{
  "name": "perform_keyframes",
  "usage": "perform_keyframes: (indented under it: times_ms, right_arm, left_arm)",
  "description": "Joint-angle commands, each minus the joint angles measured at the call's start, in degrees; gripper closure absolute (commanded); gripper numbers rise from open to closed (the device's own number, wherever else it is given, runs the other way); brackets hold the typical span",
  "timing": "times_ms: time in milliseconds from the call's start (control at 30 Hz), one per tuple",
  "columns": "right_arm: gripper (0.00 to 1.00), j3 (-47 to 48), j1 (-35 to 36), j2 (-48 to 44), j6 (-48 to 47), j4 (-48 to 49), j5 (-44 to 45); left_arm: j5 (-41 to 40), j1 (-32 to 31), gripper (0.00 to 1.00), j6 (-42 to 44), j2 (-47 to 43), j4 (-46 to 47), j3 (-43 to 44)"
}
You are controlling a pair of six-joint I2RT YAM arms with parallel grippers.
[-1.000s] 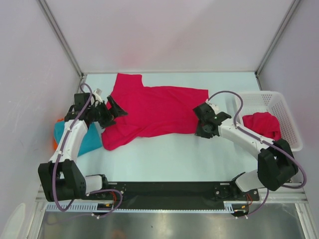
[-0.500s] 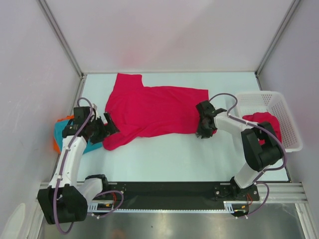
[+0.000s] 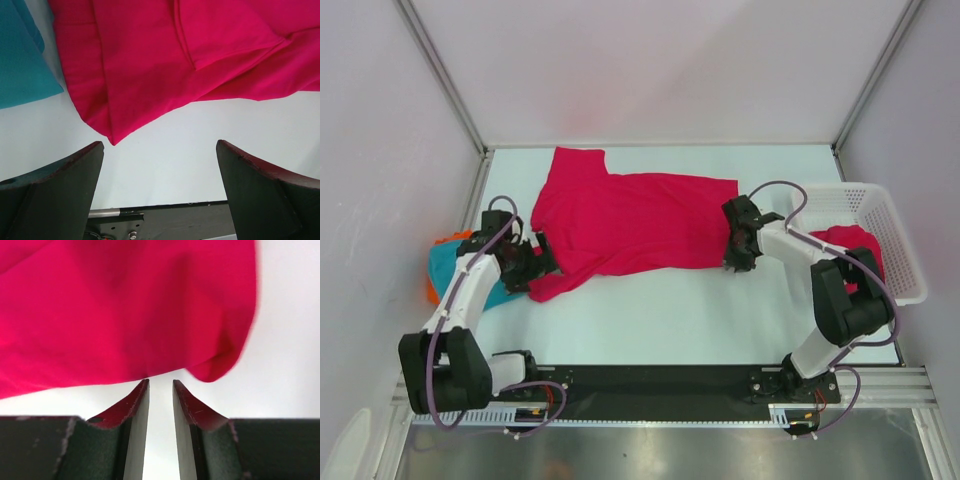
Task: Fold and stack the t-shirts
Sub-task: Fold the flattened tshirt in 1/3 of the way
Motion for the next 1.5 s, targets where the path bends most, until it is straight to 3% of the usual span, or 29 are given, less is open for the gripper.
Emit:
perform_keyframes:
  times_ms: [0, 567, 800, 1167, 1300, 1333, 1433, 1467]
  right_arm:
    - [0.69, 1.5, -2.8, -2.8, -1.6, -1.4, 1.6]
    - [0.69, 2.2, -7.2, -1.8, -3.4, -0.9, 1.2]
    - [0.69, 1.2, -7.3, -1.9, -3.3, -0.9, 1.3]
    - [0.69, -0.5, -7.1, -2.2, -2.8, -0.5, 0.1]
    - [0.69, -0.1, -7.2, -1.5, -3.3, -0.6, 0.3]
    - [0.69, -0.1, -7.2, -1.3, -3.3, -0.7, 0.3]
    - [0.69, -0.1, -7.3, -1.0, -3.3, -0.5, 0.4]
    - [0.69, -0.1, -7.5, -0.9, -3.5, -0.5, 0.6]
  left_arm:
    - [-2.8, -1.8, 0.0, 0.4, 3.2, 1.9, 1.6]
    - [-7.4, -8.0, 0.0, -2.0, 10.2, 2.9, 0.5]
    - [-7.3, -8.4, 0.0, -3.0, 11.7, 6.5, -2.2]
    - [-14.6, -8.4, 0.0, -3.0, 12.4, 5.6, -0.4]
    - [-13.0, -8.3, 0.01, -3.0, 13.4, 7.9, -2.0]
    - [-11.4, -8.4, 0.03, -3.1, 13.5, 8.2, -2.7]
    - [-8.5, -8.3, 0.29, -3.3, 13.3, 9.6, -3.1]
    - [-8.1, -8.3, 0.67, -3.6, 13.1, 10.1, -3.0]
